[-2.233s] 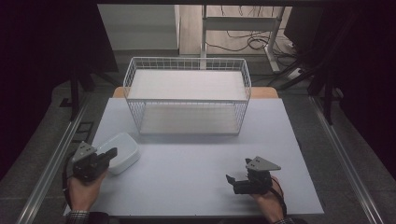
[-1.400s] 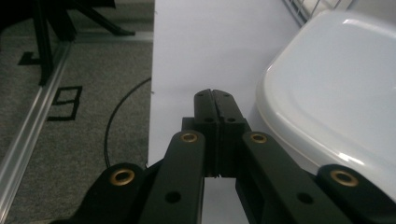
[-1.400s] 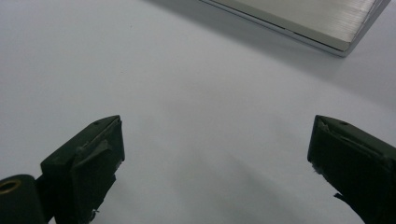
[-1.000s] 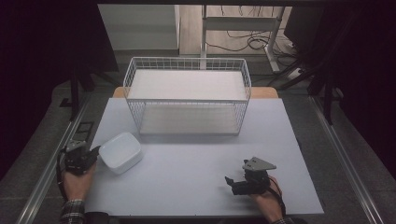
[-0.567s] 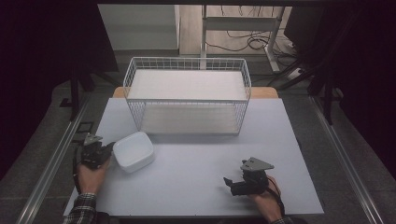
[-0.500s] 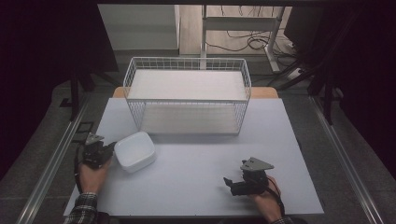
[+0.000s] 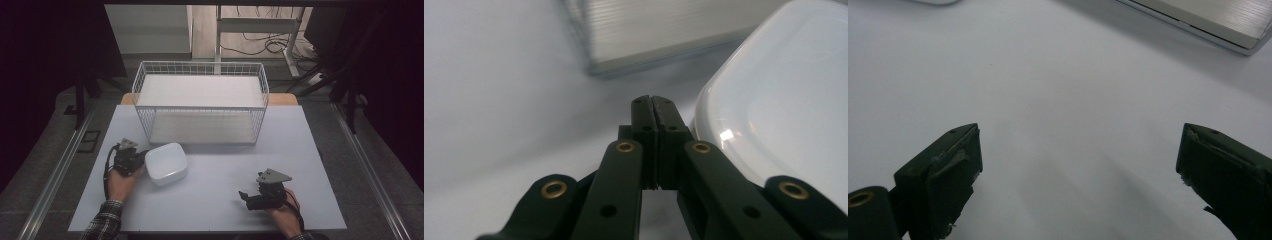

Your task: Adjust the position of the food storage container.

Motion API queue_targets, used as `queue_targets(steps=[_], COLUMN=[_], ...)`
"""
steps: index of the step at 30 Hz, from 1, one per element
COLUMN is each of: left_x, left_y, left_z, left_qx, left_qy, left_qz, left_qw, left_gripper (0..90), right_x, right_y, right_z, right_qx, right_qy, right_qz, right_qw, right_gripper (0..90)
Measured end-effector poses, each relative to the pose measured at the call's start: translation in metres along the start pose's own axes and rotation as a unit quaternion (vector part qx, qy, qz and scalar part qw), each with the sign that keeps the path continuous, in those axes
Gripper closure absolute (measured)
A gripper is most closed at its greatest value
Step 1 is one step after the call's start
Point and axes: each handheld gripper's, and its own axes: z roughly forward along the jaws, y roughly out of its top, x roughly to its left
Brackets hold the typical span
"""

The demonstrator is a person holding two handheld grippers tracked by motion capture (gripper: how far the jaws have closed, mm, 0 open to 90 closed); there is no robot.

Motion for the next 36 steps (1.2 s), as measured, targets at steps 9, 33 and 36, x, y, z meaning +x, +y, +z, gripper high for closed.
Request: queue_targets(steps=[9,33,36], left_x=[-0.01,-0.055,-0.06], left_y=[-0.008,0.002,0.003], left_z=[-0.019,0.014,0.016], left_qx=[-0.002,0.03,0.029], left_qy=[-0.011,-0.09,-0.096], left_qz=[-0.006,0.022,0.028], left_qw=[0.9999,0.9953,0.9946], left_gripper=[86.6,86.7,86.7], right_x=[0.0,-0.003,-0.003], right_y=[0.002,0.05,0.058], right_z=[-0.002,0.028,0.035], right_qx=[-0.004,0.043,0.039], right_qy=[0.014,0.111,0.111], right_qz=[0.024,0.069,0.062], right_qw=[0.9996,0.9905,0.9911], right_gripper=[4.3,60.8,70.6])
